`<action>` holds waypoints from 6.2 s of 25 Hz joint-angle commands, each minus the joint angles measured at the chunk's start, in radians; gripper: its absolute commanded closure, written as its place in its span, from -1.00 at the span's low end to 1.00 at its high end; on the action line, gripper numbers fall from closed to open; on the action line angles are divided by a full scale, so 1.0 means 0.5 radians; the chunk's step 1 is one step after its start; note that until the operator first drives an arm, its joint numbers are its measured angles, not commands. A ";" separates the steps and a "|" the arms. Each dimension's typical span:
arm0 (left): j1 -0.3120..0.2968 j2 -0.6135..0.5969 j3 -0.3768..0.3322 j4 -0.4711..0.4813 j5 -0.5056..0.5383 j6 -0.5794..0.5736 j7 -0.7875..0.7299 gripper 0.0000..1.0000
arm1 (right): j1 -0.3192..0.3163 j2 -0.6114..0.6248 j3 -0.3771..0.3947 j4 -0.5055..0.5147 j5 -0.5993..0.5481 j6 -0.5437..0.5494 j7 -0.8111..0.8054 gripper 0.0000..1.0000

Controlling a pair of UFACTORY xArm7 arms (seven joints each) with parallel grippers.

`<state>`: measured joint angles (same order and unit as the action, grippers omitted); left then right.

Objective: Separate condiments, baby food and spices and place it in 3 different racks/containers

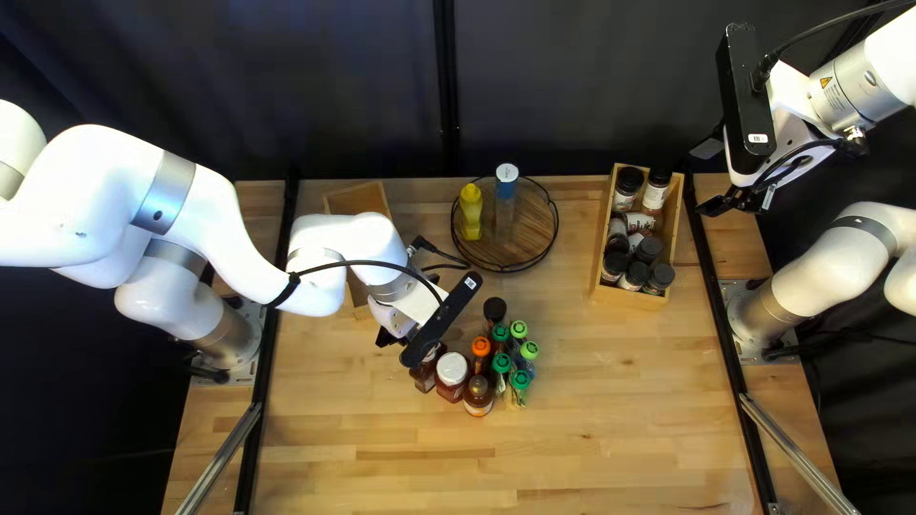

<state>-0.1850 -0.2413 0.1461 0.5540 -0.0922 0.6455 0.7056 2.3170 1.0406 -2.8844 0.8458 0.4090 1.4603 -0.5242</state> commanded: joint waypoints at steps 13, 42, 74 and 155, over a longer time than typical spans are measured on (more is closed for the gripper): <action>0.365 -0.383 0.094 0.286 0.403 0.598 -0.108 1.00 | 0.000 0.000 0.000 0.000 0.000 0.000 0.000 -1.00; 0.738 0.548 0.582 1.535 0.033 0.774 -0.314 1.00 | 0.000 0.000 0.000 0.000 0.000 0.000 0.000 -1.00; 0.631 0.985 0.531 1.591 -0.067 0.430 -0.952 1.00 | 0.000 0.000 0.000 0.000 0.000 0.000 0.000 -1.00; -0.107 -0.018 -0.302 0.638 0.162 0.902 -0.814 -1.00 | 0.000 0.000 0.000 0.000 0.000 0.000 0.000 -1.00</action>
<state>-0.2285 -0.2801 0.0117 0.8791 -0.0226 1.1289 0.3110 2.3170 1.0406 -2.8844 0.8458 0.4090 1.4603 -0.5242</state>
